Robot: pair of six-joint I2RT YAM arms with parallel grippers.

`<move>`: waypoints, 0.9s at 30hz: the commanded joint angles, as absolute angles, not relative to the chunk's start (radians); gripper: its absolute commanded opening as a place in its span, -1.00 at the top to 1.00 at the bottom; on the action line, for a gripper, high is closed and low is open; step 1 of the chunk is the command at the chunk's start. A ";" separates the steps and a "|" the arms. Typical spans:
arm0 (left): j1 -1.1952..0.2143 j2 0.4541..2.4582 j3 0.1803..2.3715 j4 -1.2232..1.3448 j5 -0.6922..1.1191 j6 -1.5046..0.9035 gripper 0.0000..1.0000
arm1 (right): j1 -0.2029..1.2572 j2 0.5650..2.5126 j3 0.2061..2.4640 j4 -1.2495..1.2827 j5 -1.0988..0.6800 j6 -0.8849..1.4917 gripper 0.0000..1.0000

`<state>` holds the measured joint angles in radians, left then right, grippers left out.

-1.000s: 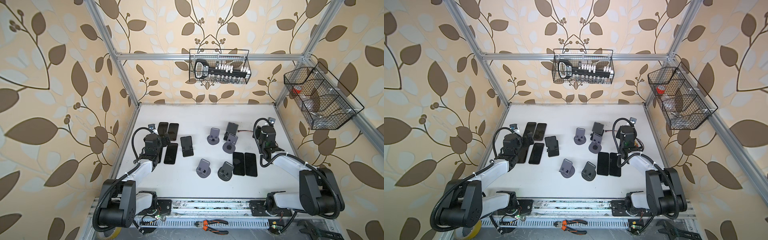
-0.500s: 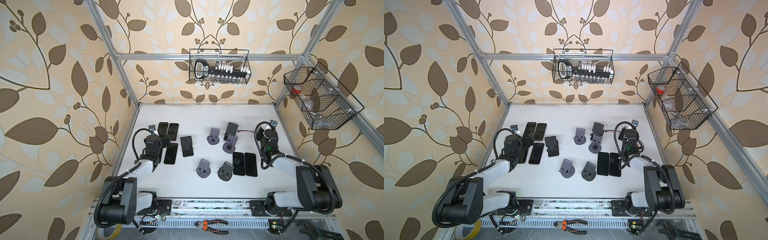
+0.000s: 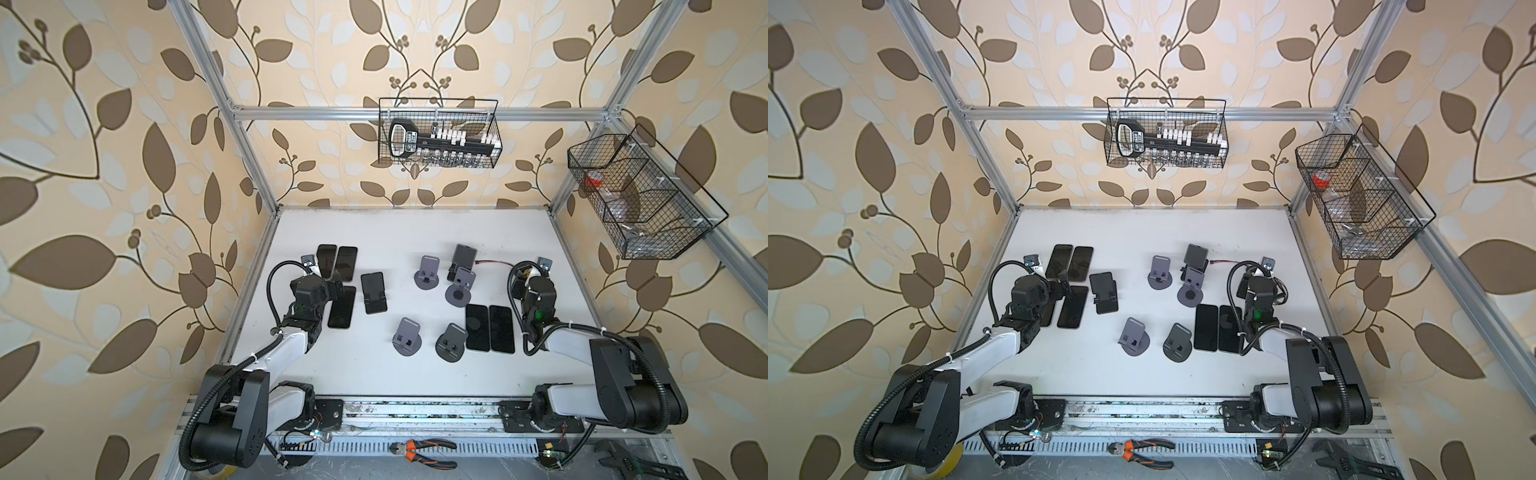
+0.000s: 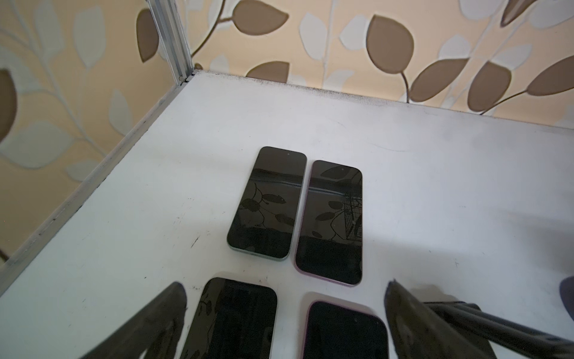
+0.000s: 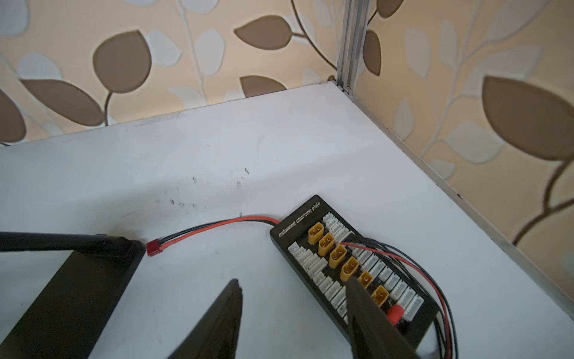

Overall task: Remove the phone from the phone stand
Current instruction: Reset both arms

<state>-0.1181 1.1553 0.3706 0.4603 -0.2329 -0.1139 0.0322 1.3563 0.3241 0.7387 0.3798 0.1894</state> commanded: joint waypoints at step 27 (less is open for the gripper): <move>-0.209 1.314 0.385 0.585 -0.390 0.000 -0.98 | 0.029 1.378 0.271 0.960 0.209 0.057 -0.23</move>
